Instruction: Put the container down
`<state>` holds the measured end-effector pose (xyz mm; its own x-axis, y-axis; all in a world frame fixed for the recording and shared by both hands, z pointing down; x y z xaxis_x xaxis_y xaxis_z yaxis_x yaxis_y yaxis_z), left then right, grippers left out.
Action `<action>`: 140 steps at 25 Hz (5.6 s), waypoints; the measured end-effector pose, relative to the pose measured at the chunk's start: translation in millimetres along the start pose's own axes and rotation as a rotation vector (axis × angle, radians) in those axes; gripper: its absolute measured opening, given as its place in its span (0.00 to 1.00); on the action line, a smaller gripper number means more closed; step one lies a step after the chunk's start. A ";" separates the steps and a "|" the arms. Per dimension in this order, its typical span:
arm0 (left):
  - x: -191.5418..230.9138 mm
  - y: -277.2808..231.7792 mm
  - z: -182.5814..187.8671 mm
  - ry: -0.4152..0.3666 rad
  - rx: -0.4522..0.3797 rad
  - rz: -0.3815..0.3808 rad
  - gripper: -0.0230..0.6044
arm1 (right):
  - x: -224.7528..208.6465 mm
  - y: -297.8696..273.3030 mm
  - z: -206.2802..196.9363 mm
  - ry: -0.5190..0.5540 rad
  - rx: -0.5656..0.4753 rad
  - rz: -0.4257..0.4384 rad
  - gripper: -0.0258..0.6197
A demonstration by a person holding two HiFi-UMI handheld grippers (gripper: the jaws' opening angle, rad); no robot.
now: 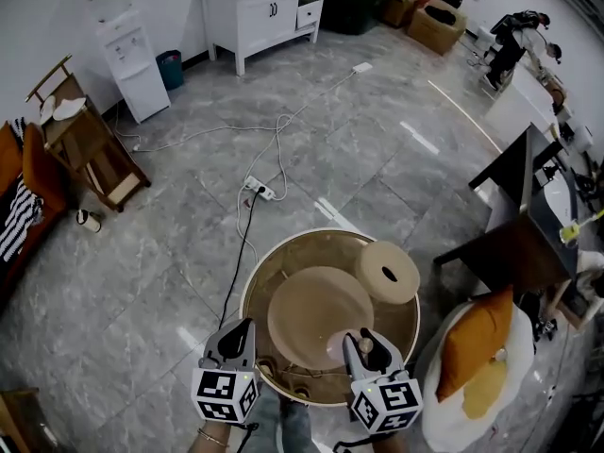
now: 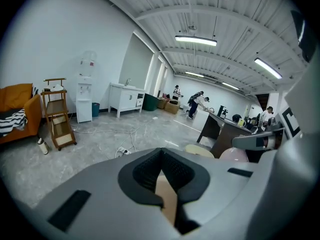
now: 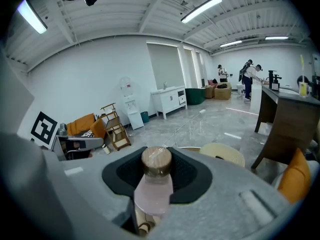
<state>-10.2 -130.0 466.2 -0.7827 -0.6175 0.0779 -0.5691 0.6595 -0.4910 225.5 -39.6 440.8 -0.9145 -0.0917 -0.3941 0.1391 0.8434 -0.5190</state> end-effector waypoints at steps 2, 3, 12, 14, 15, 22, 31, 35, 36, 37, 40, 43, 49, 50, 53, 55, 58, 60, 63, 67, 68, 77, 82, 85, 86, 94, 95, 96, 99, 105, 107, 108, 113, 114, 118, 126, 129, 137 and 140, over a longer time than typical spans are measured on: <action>2.8 -8.0 -12.2 0.004 0.005 -0.007 0.03 | -2.7 -8.9 -13.1 -0.005 0.009 -0.006 0.24; 3.8 -11.7 -18.6 0.006 0.008 -0.010 0.03 | -4.5 -13.1 -19.8 -0.008 0.013 -0.009 0.24; 14.8 -45.3 -72.9 0.014 0.040 -0.030 0.03 | -23.2 -49.3 -70.2 -0.031 0.046 -0.042 0.24; 16.0 -50.2 -78.0 0.014 0.041 -0.035 0.03 | -26.0 -54.5 -75.0 -0.025 0.051 -0.046 0.24; 16.4 -52.3 -79.8 0.015 0.042 -0.038 0.03 | -27.3 -56.9 -76.8 -0.022 0.054 -0.048 0.24; 28.4 -62.5 -93.1 0.022 0.055 -0.036 0.03 | -25.2 -76.8 -86.2 -0.009 0.080 -0.041 0.24; 42.3 -72.2 -105.7 0.020 0.076 -0.025 0.03 | -16.5 -111.0 -91.0 0.029 0.127 -0.015 0.24; 51.3 -73.7 -110.3 0.033 0.080 -0.014 0.03 | -10.8 -131.0 -90.1 0.056 0.143 0.009 0.24; 53.5 -74.1 -111.7 0.038 0.080 -0.011 0.03 | -9.7 -135.9 -89.8 0.061 0.145 0.016 0.24; 55.5 -74.8 -113.0 0.041 0.081 -0.008 0.03 | -9.1 -140.8 -89.5 0.062 0.148 0.022 0.24; 60.7 -78.1 -116.0 0.049 0.086 0.000 0.03 | -9.3 -155.8 -88.0 0.061 0.157 0.036 0.24; 68.1 -79.9 -118.0 0.055 0.089 0.007 0.03 | -7.3 -170.7 -87.2 0.067 0.165 0.045 0.24; 81.6 -82.5 -123.2 0.069 0.101 0.020 0.03 | -5.0 -200.2 -85.4 0.065 0.172 0.054 0.24; 83.5 -83.0 -124.2 0.071 0.105 0.022 0.03 | -5.1 -205.0 -85.2 0.066 0.173 0.055 0.24; 88.9 -86.0 -126.8 0.077 0.113 0.025 0.03 | -5.6 -219.5 -84.0 0.081 0.181 0.054 0.24; 92.8 -88.5 -127.6 0.084 0.115 0.024 0.03 | -5.6 -229.0 -82.5 0.099 0.186 0.053 0.24; 97.7 -91.9 -126.6 0.094 0.114 0.017 0.03 | -4.6 -242.6 -80.4 0.128 0.194 0.054 0.24; 100.0 -94.6 -126.2 0.094 0.113 0.014 0.03 | -3.8 -251.4 -79.5 0.149 0.202 0.058 0.24; 103.9 -98.7 -128.1 0.103 0.113 0.012 0.03 | -2.5 -264.1 -79.8 0.172 0.214 0.063 0.24; 110.3 -103.1 -129.6 0.112 0.114 0.018 0.03 | -1.9 -278.7 -79.6 0.182 0.221 0.063 0.24; 112.2 -104.0 -130.2 0.114 0.115 0.021 0.03 | -2.3 -282.3 -79.4 0.179 0.222 0.062 0.24; 130.4 -113.8 -131.6 0.117 0.127 0.035 0.03 | -7.3 -312.2 -68.6 0.166 0.204 0.035 0.24; 133.9 -121.3 -132.4 0.122 0.128 0.036 0.03 | -11.2 -324.3 -65.3 0.178 0.209 0.029 0.24; 133.5 -125.9 -131.5 0.121 0.128 0.033 0.03 | -14.0 -330.8 -65.1 0.181 0.216 0.026 0.24; 133.3 -127.4 -131.3 0.120 0.128 0.031 0.03 | -15.0 -332.7 -65.3 0.181 0.218 0.026 0.24; 132.2 -132.8 -133.0 0.125 0.132 0.032 0.03 | -19.6 -341.7 -70.3 0.160 0.227 0.026 0.24; 131.7 -132.9 -133.8 0.126 0.133 0.032 0.03 | -20.1 -342.4 -71.2 0.158 0.228 0.025 0.24; 131.0 -132.9 -134.3 0.127 0.135 0.031 0.03 | -20.5 -343.0 -71.9 0.155 0.228 0.025 0.24; 129.1 -132.4 -135.1 0.128 0.138 0.029 0.03 | -21.0 -344.9 -73.1 0.154 0.232 0.028 0.24; 128.7 -131.3 -137.7 0.130 0.140 0.030 0.03 | -24.2 -347.2 -78.6 0.148 0.240 0.017 0.24; 129.7 -130.8 -137.3 0.130 0.139 0.032 0.03 | -24.8 -346.8 -79.4 0.144 0.236 0.013 0.24; 130.3 -130.8 -137.0 0.128 0.139 0.033 0.03 | -24.8 -346.9 -79.3 0.145 0.234 0.013 0.24; 132.8 -127.5 -136.4 0.127 0.139 0.038 0.03 | -21.5 -346.2 -79.7 0.162 0.232 0.013 0.24; 133.0 -127.0 -136.5 0.128 0.139 0.040 0.03 | -21.2 -345.5 -80.3 0.166 0.231 0.012 0.24; 136.6 -126.3 -137.6 0.140 0.136 0.053 0.03 | -19.8 -344.2 -83.9 0.196 0.232 0.006 0.24; 140.3 -121.0 -140.3 0.139 0.140 0.058 0.03 | -16.8 -342.5 -87.2 0.225 0.226 -0.001 0.24; 138.9 -120.5 -142.4 0.142 0.143 0.054 0.03 | -17.1 -342.2 -88.5 0.234 0.223 -0.005 0.24; 141.4 -118.8 -146.1 0.152 0.142 0.062 0.03 | -14.2 -342.5 -91.4 0.260 0.219 0.000 0.24; 139.3 -119.6 -146.0 0.151 0.143 0.061 0.03 | -14.6 -342.2 -92.1 0.269 0.215 0.004 0.24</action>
<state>-87.9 -232.3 662.6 -0.8498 -0.4997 0.1679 -0.4861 0.6197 -0.6162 156.2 -278.0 694.1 -0.9773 0.0783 -0.1967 0.1931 0.7102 -0.6769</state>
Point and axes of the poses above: the fingertips, and each gripper's own axes: y backward along the fingers, x to its left, z out of its top, the point moved 8 cm from there along y, backward along the fingers, and after that the axes turned 12 degrees about -y, right-handed, at the moved point
